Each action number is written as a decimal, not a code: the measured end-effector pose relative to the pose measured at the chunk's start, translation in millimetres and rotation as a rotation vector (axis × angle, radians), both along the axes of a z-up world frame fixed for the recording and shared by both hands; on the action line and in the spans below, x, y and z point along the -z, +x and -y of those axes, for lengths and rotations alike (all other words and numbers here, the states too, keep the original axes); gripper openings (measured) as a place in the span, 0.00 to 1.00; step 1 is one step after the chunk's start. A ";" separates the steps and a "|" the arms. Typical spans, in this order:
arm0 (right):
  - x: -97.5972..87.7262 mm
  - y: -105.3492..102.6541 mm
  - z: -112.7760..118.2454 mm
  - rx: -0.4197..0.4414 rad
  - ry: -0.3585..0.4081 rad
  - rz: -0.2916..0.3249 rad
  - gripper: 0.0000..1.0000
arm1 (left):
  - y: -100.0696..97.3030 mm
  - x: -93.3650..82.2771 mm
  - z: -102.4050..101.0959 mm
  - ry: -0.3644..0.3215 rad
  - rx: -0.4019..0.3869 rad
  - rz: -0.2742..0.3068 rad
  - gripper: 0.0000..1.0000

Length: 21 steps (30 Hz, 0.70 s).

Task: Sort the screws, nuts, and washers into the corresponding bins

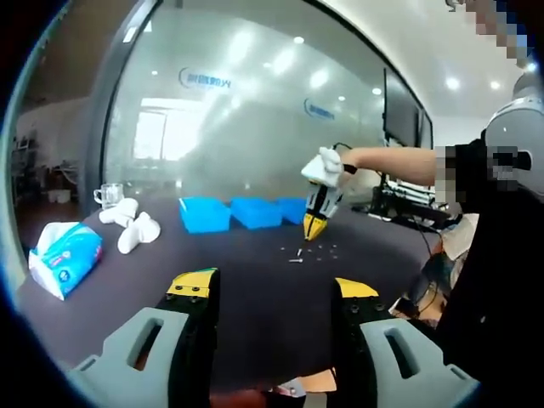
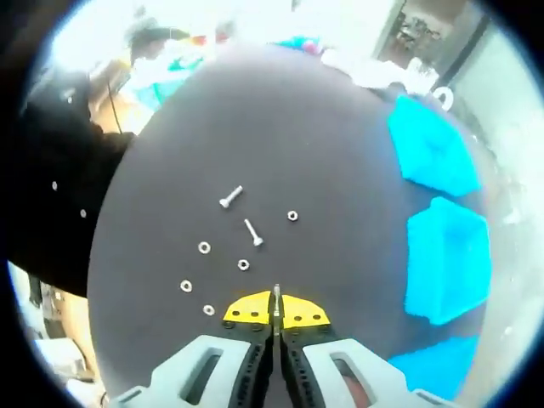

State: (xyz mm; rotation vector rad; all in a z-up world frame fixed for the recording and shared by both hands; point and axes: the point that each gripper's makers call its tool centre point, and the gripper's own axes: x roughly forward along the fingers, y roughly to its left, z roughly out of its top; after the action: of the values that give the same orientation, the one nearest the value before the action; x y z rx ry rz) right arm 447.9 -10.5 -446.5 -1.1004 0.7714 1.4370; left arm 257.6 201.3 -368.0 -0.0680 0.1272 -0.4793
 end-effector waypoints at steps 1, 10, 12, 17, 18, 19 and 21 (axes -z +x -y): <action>-2.5 -2.3 0.0 0.011 0.021 -0.008 0.00 | 0.5 -0.4 0.6 -0.002 0.003 0.001 0.50; -45.9 -17.7 15.2 0.201 0.362 -0.035 0.00 | 5.8 -4.9 6.0 -0.019 0.032 0.020 0.50; -55.9 -16.9 21.3 0.251 0.438 -0.001 0.00 | 6.8 -6.1 7.6 -0.018 0.038 0.025 0.50; -77.6 -12.8 38.1 0.426 0.619 0.078 0.00 | 9.2 -9.0 9.0 -0.021 0.044 0.034 0.50; -78.8 -13.1 44.3 0.465 0.637 0.090 0.00 | 9.7 -9.5 9.0 -0.022 0.044 0.035 0.50; -81.0 -14.6 47.6 0.492 0.667 0.099 0.00 | 10.1 -10.2 9.0 -0.022 0.044 0.038 0.50; -82.4 -18.6 55.4 0.534 0.706 0.124 0.00 | 11.0 -11.3 9.0 -0.023 0.044 0.041 0.50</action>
State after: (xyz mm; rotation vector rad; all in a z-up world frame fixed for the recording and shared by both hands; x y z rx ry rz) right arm 429.3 -65.9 -364.2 -0.3877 0.3686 1.0356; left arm 268.6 192.3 -356.7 -0.0781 0.0833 -0.5260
